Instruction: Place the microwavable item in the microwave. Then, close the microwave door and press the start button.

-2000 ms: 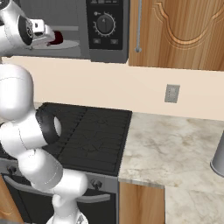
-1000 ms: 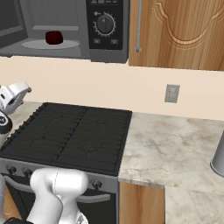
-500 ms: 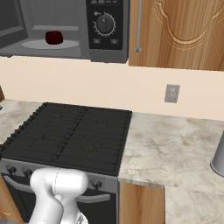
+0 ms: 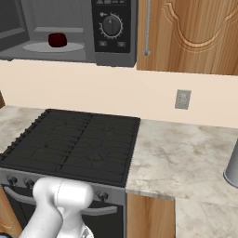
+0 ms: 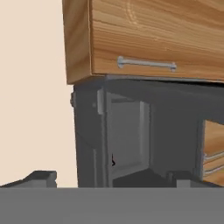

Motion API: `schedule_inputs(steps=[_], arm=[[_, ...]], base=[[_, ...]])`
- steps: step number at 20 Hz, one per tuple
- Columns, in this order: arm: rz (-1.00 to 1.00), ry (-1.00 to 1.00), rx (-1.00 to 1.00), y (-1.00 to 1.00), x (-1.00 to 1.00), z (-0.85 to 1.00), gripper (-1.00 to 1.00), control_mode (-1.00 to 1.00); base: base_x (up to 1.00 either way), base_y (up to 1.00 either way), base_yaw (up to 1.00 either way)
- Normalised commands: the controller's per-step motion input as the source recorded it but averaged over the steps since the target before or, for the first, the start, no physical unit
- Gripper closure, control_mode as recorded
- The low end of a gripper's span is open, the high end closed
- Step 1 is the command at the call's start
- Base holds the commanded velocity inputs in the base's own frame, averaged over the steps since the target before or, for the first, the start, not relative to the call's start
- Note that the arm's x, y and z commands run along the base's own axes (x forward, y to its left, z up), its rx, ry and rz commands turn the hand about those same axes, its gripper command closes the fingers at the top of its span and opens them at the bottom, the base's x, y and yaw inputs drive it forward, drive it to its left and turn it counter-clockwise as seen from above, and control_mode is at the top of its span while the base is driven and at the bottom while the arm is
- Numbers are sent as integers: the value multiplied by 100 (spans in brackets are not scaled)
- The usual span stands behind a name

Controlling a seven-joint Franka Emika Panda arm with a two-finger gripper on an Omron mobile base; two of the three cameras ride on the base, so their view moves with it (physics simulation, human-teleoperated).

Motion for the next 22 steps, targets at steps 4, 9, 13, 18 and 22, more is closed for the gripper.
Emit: schedule_inputs(steps=[4,9,13,18,22], arm=[[-17,0,-29,99,-2,0,-100,-100],[-18,6,-22,88,0,0,-100,-100],[-25,9,-11,54,1,12,-100,-100],[-35,2,-5,7,1,41,-100,-100],[-39,0,-3,0,0,49,-100,-100]], base=[[0,0,0],[0,0,0],[0,0,0],[0,0,0],[0,0,0]])
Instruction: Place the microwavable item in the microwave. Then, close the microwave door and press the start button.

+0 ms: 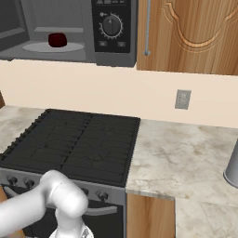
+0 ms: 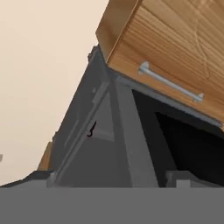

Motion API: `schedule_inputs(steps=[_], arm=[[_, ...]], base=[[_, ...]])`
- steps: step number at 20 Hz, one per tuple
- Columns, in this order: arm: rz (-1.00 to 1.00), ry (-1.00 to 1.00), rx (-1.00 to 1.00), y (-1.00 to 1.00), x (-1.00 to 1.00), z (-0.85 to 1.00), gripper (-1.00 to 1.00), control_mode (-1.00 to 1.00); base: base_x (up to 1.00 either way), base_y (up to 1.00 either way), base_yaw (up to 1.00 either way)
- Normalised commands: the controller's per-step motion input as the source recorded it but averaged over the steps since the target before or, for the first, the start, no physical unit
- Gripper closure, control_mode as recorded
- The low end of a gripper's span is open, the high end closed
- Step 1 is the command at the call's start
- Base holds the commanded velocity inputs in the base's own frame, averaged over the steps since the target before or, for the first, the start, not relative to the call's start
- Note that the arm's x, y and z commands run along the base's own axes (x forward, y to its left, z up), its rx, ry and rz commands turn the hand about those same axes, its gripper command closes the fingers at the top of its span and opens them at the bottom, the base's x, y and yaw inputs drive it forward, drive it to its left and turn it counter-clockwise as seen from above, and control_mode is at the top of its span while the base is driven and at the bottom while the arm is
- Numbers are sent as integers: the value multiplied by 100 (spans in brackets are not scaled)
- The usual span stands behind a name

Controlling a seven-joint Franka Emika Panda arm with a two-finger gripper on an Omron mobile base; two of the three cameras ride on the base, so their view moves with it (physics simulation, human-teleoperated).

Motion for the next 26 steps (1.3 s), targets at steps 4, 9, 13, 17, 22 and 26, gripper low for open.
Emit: schedule_inputs(steps=[4,9,13,17,22,26], arm=[[-35,0,0,-17,0,39,-100,-100],[-33,1,1,-51,0,26,-100,-100],[-33,0,5,-80,0,25,-100,-100],[-28,0,8,-96,0,32,-100,-100],[-21,0,9,-100,-1,31,-100,-100],[-13,0,13,-100,-8,18,-100,-100]], base=[[0,0,0],[0,0,0],[0,0,0],[0,0,0],[0,0,0],[0,0,0]])
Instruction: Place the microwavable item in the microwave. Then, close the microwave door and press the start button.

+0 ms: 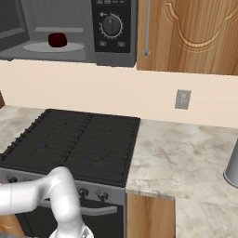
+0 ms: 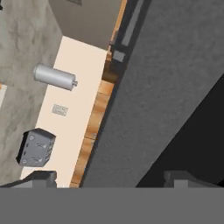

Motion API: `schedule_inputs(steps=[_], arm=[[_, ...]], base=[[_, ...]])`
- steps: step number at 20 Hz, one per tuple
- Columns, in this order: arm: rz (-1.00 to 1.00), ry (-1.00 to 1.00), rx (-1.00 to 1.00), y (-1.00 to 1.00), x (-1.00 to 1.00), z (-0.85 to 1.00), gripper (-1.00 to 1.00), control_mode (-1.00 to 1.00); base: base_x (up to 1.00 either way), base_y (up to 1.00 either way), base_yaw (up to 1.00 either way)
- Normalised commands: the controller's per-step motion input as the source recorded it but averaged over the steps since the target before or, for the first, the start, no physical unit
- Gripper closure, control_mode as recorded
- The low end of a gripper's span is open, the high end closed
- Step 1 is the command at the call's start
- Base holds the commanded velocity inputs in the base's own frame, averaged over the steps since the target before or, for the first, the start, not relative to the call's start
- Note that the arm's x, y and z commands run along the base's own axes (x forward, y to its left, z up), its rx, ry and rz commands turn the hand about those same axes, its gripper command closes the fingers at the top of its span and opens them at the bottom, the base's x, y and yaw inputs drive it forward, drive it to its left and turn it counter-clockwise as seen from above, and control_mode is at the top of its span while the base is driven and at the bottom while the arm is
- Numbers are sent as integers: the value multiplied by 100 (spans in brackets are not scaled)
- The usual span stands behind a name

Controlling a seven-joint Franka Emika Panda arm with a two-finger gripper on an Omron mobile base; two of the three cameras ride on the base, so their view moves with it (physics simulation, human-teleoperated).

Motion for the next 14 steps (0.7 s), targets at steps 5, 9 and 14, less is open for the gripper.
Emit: schedule_inputs(steps=[5,9,14], arm=[[-2,0,13,-100,-1,6,-100,-100],[1,0,7,-87,0,0,-100,-100],[13,0,4,-66,17,0,-100,-100]], base=[[0,0,0],[0,0,0],[0,0,0]])
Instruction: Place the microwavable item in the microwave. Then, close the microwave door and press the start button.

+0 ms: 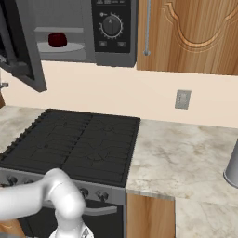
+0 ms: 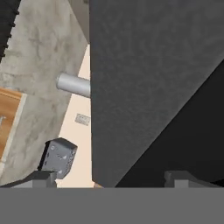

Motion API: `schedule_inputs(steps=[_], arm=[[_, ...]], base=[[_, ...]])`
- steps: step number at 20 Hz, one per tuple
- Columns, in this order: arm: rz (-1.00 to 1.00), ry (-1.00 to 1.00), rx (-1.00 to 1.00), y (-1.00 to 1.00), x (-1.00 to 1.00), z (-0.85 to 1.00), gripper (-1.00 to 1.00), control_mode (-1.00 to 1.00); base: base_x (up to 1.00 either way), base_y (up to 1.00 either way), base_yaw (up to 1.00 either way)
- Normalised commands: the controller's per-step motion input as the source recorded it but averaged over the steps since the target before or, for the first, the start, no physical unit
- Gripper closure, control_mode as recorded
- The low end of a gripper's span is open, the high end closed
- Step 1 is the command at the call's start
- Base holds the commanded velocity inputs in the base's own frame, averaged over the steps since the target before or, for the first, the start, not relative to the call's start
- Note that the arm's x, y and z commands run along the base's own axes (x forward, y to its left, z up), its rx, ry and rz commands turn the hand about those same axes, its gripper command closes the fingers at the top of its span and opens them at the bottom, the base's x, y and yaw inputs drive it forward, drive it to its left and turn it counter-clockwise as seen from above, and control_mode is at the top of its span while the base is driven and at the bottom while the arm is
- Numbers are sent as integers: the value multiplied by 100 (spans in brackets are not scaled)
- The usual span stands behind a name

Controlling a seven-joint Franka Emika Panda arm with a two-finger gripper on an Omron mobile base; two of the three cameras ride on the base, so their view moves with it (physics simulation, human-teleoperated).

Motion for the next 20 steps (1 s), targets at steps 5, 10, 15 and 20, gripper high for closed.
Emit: schedule_inputs(steps=[5,10,15,20], arm=[[24,-1,4,-40,36,0,-100,-100],[30,0,7,-27,57,0,-100,-100],[32,0,12,-13,64,2,-100,-100],[32,0,13,-6,61,1,-100,-100]], base=[[0,0,0],[0,0,0],[0,0,0],[0,0,0]])
